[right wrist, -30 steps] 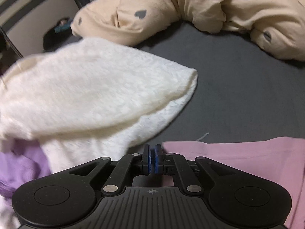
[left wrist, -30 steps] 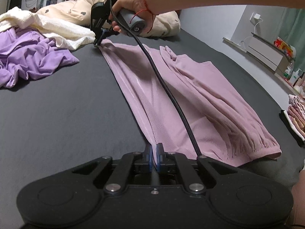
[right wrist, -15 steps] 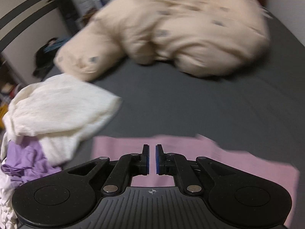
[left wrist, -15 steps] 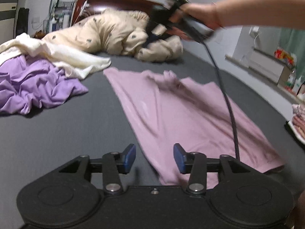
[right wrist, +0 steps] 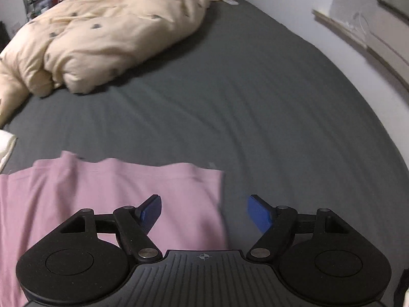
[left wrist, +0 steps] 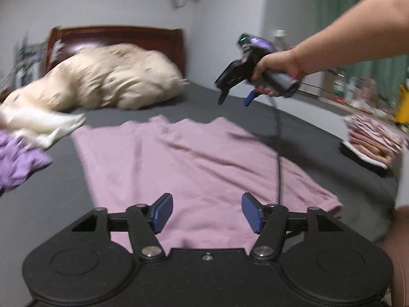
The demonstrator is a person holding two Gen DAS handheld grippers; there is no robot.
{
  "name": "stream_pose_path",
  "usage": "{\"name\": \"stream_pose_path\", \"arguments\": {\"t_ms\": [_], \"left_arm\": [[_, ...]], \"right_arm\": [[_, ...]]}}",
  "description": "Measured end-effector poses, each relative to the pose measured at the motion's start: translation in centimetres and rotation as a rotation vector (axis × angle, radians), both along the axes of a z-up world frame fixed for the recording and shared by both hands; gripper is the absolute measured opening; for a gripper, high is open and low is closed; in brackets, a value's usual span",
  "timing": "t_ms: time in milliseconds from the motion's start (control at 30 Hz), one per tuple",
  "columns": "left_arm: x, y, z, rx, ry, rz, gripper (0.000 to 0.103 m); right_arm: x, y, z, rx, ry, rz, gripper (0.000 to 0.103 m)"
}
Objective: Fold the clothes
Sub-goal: 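Open the right gripper and release the flattened trousers, then grasp the trousers cuff with the left gripper while the right gripper grasps the ribbed band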
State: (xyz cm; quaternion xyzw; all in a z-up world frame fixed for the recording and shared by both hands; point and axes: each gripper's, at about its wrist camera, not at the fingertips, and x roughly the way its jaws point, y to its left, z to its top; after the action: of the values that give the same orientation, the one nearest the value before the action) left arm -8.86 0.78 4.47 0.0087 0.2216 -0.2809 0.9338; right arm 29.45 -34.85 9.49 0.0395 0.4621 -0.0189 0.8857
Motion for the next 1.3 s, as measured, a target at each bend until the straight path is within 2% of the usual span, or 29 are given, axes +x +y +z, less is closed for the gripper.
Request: {"name": "stream_pose_path", "arguments": {"t_ms": [67,133,367,400,433,567,667,833,1000,1133,1300], "left_arm": [[0.1,-2.0,0.0,-0.027,0.013,-0.061,0.060],[0.2,-4.1,0.0,-0.042,0.026,-0.109,0.060],[0.6,-12.4,-0.8,0.057,0.037,-0.212,0.060],[0.7,-13.4,-1.1,0.076,0.039,-0.219,0.060],[0.9,-14.3,-1.4,0.085,0.048,-0.226,0.060],[1.4,-16.6,-2.6,0.076,0.115,-0.255,0.060],[1.2,-16.6,-2.7,0.071,0.127,-0.259,0.060],[0.9,-15.4,-3.1,0.097,0.160,-0.271,0.063],[-0.8,-15.5,-2.1,0.093,0.137,-0.305,0.063],[-2.3,-16.4,-2.0,0.108,0.127,-0.315,0.063],[-2.2,-17.9,-2.3,0.106,0.211,-0.275,0.063]], "right_arm": [[0.4,-1.7,-0.7,0.043,0.007,0.011,0.073],[1.1,-3.0,-1.2,0.096,0.013,0.019,0.065],[3.6,-5.4,-3.9,0.232,0.030,0.089,0.060],[4.1,-5.7,-4.7,0.236,0.035,0.101,0.051],[4.3,-5.7,-5.0,0.242,0.039,0.107,0.046],[5.0,-6.7,-6.1,0.287,0.038,0.113,0.045],[4.7,-8.4,-6.4,0.312,0.026,0.101,0.046],[1.6,-12.3,-5.5,0.366,-0.005,0.166,0.046],[-4.4,-18.3,-2.0,0.521,-0.087,0.213,0.046],[-10.2,-21.8,1.8,0.492,-0.131,0.275,0.046],[-15.8,-24.4,4.9,0.464,-0.145,0.288,0.046]]}}
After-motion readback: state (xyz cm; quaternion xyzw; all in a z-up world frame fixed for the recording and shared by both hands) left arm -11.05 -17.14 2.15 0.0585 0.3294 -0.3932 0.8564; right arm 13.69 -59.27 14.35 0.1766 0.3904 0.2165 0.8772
